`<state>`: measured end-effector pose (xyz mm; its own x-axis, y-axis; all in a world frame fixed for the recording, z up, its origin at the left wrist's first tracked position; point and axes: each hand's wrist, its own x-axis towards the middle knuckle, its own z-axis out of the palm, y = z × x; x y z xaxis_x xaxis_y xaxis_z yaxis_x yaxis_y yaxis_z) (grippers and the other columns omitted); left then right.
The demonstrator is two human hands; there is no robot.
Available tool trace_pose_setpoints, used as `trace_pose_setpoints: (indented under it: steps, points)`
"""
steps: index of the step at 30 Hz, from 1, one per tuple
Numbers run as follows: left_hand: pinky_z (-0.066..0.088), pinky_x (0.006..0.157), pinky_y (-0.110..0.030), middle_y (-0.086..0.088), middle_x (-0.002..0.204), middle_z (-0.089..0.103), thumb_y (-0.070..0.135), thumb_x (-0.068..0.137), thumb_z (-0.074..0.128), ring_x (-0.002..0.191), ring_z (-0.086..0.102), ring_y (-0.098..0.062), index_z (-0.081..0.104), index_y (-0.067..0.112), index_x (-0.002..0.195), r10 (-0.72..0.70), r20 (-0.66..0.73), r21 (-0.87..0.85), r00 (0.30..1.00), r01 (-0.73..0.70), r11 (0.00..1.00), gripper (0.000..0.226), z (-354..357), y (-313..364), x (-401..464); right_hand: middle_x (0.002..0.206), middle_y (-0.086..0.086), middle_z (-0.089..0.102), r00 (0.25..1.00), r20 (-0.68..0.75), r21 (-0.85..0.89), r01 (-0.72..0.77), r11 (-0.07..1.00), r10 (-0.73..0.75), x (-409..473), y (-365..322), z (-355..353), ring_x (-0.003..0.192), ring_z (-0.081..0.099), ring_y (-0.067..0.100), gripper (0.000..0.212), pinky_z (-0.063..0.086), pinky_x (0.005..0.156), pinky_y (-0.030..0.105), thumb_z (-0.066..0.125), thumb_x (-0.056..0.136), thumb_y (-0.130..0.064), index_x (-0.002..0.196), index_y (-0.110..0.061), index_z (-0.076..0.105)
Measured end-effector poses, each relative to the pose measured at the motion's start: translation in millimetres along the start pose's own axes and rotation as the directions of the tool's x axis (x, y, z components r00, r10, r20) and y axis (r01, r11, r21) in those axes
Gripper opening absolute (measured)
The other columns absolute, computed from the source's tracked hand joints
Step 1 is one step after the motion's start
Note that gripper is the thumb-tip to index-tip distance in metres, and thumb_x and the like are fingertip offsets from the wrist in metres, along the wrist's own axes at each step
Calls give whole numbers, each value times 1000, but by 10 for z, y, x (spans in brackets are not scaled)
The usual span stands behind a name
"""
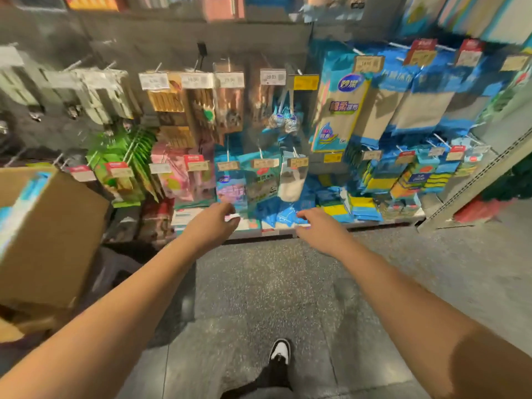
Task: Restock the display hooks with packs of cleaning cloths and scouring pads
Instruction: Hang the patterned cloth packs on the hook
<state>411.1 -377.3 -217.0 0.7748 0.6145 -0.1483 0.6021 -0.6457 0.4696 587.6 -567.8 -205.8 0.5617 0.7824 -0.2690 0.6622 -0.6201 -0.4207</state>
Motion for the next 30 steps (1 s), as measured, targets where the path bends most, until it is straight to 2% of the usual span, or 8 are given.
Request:
trace_pose_setpoints:
  steps: [4, 7, 10, 13, 18, 23, 27, 30]
  points:
    - [48, 87, -37, -10, 122, 66, 31, 99, 55, 108, 62, -29, 64, 12, 117, -78, 57, 4, 995, 78, 997, 28, 226, -664, -892, 145, 9, 46, 999, 48, 31, 3, 1000, -4, -559, -460, 789, 128, 49, 26, 45, 39, 100, 30, 51, 100, -29, 143, -14, 49]
    - [48, 88, -36, -6, 123, 64, 34, 99, 56, 106, 62, -24, 63, 13, 121, -125, 99, 7, 987, 125, 992, 31, 286, -1084, -1581, 143, 11, 49, 995, 101, 24, 4, 1000, -7, -1010, -768, 1338, 126, 51, 27, 44, 39, 100, 30, 51, 101, -29, 141, -12, 50]
    - [51, 87, -35, -1, 117, 64, 35, 99, 57, 97, 60, -16, 64, 18, 115, -162, 144, 21, 976, 161, 987, 24, 165, -1501, -2125, 144, 10, 48, 981, 192, 67, -30, 997, 17, -1397, -1170, 1749, 129, 49, 26, 46, 38, 105, 33, 51, 101, -32, 143, -12, 49]
    - [54, 87, -41, -1, 113, 65, 35, 100, 54, 98, 63, -20, 66, 16, 113, -172, 128, 14, 977, 172, 985, 26, -45, -1904, -2477, 146, 8, 46, 975, 220, 67, -8, 998, -7, -1611, -1630, 2047, 128, 50, 25, 50, 41, 107, 36, 51, 100, -36, 145, -15, 47]
    - [43, 68, -31, 5, 102, 62, 36, 102, 51, 94, 62, -17, 63, 23, 106, -177, 92, -13, 980, 179, 984, 18, -374, -2678, -2803, 148, 5, 44, 968, 245, 44, 39, 998, -49, -1672, -2482, 2480, 131, 49, 22, 49, 40, 107, 36, 50, 101, -37, 146, -17, 46]
    - [50, 87, -37, -1, 117, 61, 32, 103, 52, 106, 59, -20, 63, 16, 121, -187, 47, -79, 981, 191, 978, 27, -878, -3678, -3005, 149, 5, 44, 964, 259, 34, 58, 998, -65, -1414, -3594, 2977, 133, 46, 23, 48, 38, 109, 36, 49, 101, -36, 146, -18, 46]
    - [51, 90, -42, -4, 114, 61, 30, 103, 51, 105, 59, -23, 63, 14, 115, -229, 11, -130, 973, 229, 965, 23, -1429, -4584, -3058, 146, 4, 45, 966, 247, 70, 58, 996, -74, -1131, -4583, 3409, 130, 48, 22, 48, 40, 105, 35, 49, 101, -37, 145, -19, 46]
    - [51, 87, -38, -3, 116, 64, 30, 103, 51, 101, 59, -20, 64, 13, 118, -266, -8, -124, 964, 263, 957, 26, -1805, -5142, -3066, 144, 4, 47, 967, 247, 86, 50, 995, -70, -940, -5218, 3629, 127, 51, 23, 48, 42, 101, 34, 51, 100, -38, 145, -19, 47]
